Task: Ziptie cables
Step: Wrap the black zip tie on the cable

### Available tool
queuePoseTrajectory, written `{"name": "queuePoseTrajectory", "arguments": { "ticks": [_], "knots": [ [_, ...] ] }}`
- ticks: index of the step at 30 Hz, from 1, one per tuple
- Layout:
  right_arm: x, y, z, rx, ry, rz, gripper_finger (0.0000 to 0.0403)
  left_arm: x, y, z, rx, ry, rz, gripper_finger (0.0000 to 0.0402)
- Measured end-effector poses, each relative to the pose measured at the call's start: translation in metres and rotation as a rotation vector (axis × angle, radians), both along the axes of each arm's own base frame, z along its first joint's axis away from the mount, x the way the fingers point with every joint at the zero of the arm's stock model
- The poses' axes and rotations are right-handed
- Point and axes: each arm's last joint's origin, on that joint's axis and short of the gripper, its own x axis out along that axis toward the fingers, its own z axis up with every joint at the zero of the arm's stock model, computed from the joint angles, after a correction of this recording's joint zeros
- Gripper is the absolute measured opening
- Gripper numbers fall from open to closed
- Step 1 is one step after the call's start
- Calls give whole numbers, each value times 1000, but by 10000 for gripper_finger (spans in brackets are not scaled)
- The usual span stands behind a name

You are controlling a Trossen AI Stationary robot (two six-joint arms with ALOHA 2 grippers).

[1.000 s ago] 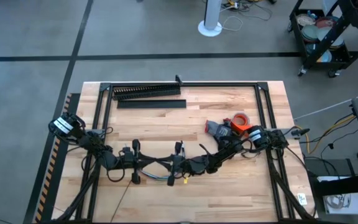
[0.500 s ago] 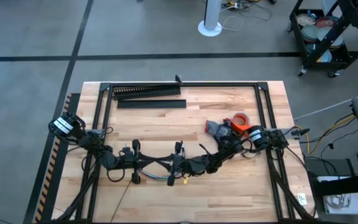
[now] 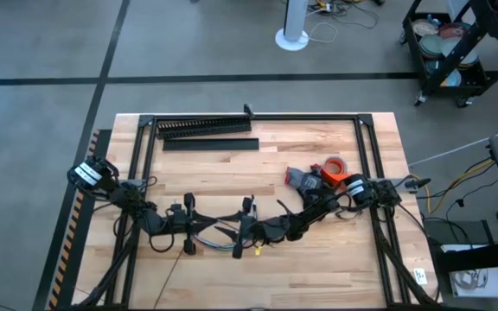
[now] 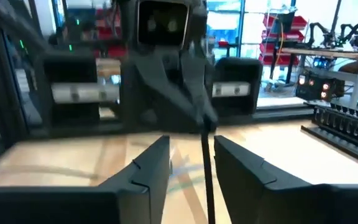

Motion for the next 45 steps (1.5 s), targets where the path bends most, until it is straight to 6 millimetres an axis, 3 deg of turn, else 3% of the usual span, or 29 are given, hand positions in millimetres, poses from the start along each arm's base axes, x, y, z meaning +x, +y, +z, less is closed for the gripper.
{"name": "queuePoseTrajectory", "arguments": {
  "ticks": [4, 10, 17, 21, 28, 33, 37, 45],
  "knots": [
    [5, 1, -6, -40, 99, -11, 91, 0, 0, 1, -4, -5, 0, 0],
    [16, 5, 2, -80, 156, -79, 79, 0, 0, 1, -5, -6, -1, 0],
    [16, 7, 2, -78, 171, -83, 99, 0, 0, 1, -6, -7, -1, 0],
    [9, 12, 9, -75, 274, -81, 119, -2, 1, 1, -17, -6, -2, 0],
    [-19, 25, 29, -39, 530, -144, 160, -4, 3, -1, -20, 1, -3, 0],
    [-55, 49, 58, 7, 646, -162, 181, -4, 3, -2, -26, 13, -3, 0],
    [-86, 62, 68, 181, 801, -147, 181, -5, 4, -3, -23, 19, -3, 0],
    [-109, 94, 51, 354, 845, -189, 148, -5, 4, -8, -28, 54, -3, 0]
  ]
}}
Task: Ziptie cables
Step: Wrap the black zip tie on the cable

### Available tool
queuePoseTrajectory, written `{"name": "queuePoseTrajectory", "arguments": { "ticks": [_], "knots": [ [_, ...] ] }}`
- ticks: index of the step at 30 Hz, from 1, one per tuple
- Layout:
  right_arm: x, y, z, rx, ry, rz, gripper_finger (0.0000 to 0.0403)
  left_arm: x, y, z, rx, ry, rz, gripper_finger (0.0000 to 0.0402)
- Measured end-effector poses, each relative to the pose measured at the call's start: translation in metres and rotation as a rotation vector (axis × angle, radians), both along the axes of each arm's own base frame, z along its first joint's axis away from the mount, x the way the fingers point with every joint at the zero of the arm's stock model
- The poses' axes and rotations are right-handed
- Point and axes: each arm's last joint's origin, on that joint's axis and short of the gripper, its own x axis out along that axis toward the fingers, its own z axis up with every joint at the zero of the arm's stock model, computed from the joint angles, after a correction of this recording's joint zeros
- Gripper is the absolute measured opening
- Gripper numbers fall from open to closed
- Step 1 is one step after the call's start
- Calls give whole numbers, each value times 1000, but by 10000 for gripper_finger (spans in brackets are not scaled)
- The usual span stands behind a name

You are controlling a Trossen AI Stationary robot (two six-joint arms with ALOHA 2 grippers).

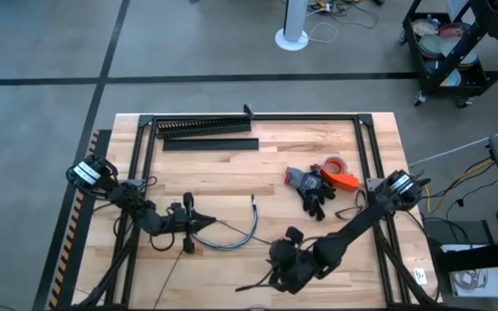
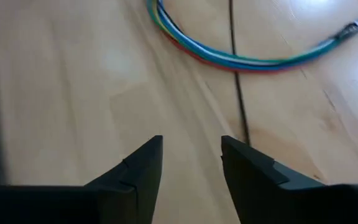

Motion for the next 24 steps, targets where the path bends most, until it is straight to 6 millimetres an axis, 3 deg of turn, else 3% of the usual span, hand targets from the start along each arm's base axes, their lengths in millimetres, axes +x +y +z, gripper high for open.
{"name": "queuePoseTrajectory", "arguments": {
  "ticks": [6, 12, 14, 19, 24],
  "knots": [
    [-3, 0, -32, -50, 74, -56, 109, 0, 0, -5, -4, 43, -2, 0],
    [-4, 4, -31, 12, 19, -145, 83, 4, -4, -12, -28, 116, -1, 0],
    [-5, 6, -28, 103, -16, -254, 76, 10, -6, -12, -24, 133, 6, 0],
    [-3, 6, -35, 490, -107, -756, 57, 24, -13, -10, 7, 184, 25, 0],
    [-4, 8, -38, 594, -176, -915, 57, 30, -17, -12, 12, 233, 13, 0]
  ]
}}
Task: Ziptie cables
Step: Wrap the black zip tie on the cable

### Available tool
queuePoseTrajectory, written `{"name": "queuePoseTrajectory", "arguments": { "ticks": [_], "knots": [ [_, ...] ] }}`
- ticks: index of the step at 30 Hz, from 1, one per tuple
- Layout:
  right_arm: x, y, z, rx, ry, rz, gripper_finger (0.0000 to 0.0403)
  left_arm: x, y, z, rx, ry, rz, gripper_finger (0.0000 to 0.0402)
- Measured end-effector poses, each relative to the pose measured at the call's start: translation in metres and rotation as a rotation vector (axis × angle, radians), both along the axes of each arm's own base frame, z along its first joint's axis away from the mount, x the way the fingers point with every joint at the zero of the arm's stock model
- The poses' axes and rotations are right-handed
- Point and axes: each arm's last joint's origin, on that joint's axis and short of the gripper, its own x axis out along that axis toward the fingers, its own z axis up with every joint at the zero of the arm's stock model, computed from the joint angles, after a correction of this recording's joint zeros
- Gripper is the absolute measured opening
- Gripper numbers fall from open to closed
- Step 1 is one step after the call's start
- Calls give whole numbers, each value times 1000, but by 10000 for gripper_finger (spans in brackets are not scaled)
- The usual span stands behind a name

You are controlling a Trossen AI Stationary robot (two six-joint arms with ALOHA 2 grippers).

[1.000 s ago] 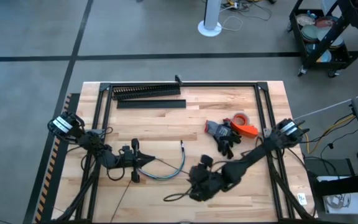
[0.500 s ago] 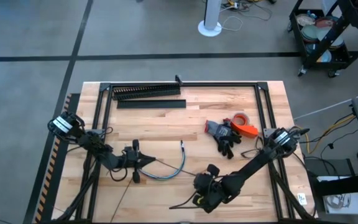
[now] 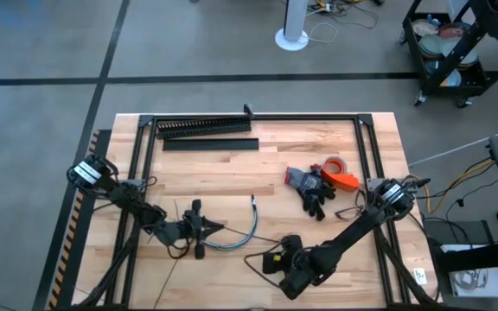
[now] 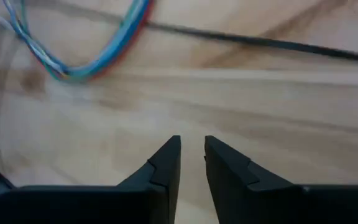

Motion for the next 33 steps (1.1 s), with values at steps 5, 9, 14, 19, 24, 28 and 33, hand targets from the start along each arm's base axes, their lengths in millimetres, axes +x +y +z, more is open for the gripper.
{"name": "queuePoseTrajectory", "arguments": {
  "ticks": [5, 9, 14, 19, 24, 28, 33],
  "knots": [
    [-7, -13, -3, -53, 51, -146, 77, 2, -2, -1, 4, 33, -10, 0],
    [-7, -20, -5, -45, 90, -179, 97, 2, -2, -2, 1, 35, -20, 0],
    [-6, -23, -5, -28, 110, -184, 122, 2, -2, -1, -2, 33, -20, 0],
    [-11, -31, -11, -35, 167, -207, 141, 2, -2, -1, -1, 34, -20, 0],
    [-9, -43, -14, -66, 175, -232, 148, 2, -2, -1, -1, 33, -20, 0],
    [-5, -51, -15, -114, 159, -244, 144, 3, -1, -1, -3, 32, -17, 0],
    [-5, -54, -16, -170, 133, -249, 130, 4, 0, -1, -10, 32, -10, 0]
  ]
}}
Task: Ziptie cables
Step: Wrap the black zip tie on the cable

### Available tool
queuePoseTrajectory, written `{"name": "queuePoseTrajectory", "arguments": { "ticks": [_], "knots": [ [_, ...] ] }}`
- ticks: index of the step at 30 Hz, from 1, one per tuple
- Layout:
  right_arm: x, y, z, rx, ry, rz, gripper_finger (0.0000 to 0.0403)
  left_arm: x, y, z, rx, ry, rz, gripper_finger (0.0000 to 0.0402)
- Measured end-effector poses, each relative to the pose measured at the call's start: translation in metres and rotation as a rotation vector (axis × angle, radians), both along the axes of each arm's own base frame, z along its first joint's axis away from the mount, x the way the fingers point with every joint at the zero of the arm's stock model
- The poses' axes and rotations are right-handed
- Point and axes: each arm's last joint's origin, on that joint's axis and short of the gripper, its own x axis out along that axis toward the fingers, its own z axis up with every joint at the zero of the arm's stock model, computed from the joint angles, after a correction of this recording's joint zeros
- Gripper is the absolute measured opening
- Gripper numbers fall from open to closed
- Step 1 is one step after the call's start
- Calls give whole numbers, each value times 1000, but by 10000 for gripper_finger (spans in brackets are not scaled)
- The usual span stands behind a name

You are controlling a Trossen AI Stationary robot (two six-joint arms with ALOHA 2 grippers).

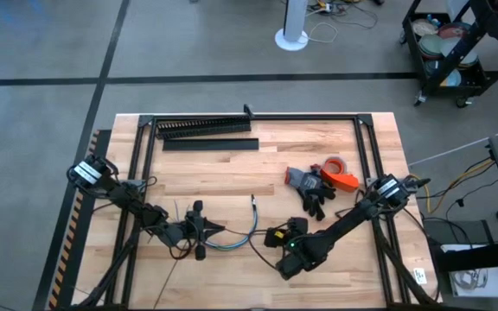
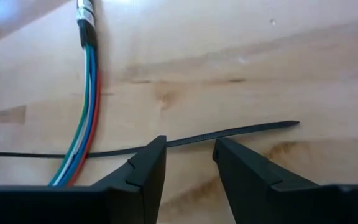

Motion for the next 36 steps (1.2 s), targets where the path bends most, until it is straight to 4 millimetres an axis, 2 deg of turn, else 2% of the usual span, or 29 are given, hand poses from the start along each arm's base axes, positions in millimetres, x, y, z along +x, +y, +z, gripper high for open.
{"name": "queuePoseTrajectory", "arguments": {
  "ticks": [9, 17, 23, 29, 36],
  "knots": [
    [5, -11, -4, -6, -18, -55, 112, 4, 6, -1, -52, 14, -9, 0],
    [11, -22, -4, -18, -17, -82, 127, 4, 6, -1, -53, 18, -12, 0],
    [11, -29, -5, -125, 0, -48, 132, 4, 5, -2, -57, 23, -29, 0],
    [13, -28, -3, -171, -4, -10, 109, 4, 5, -2, -57, 23, -29, 0],
    [16, -19, 2, -115, 18, 39, 70, 4, 5, -2, -58, 25, -28, 0]
  ]
}}
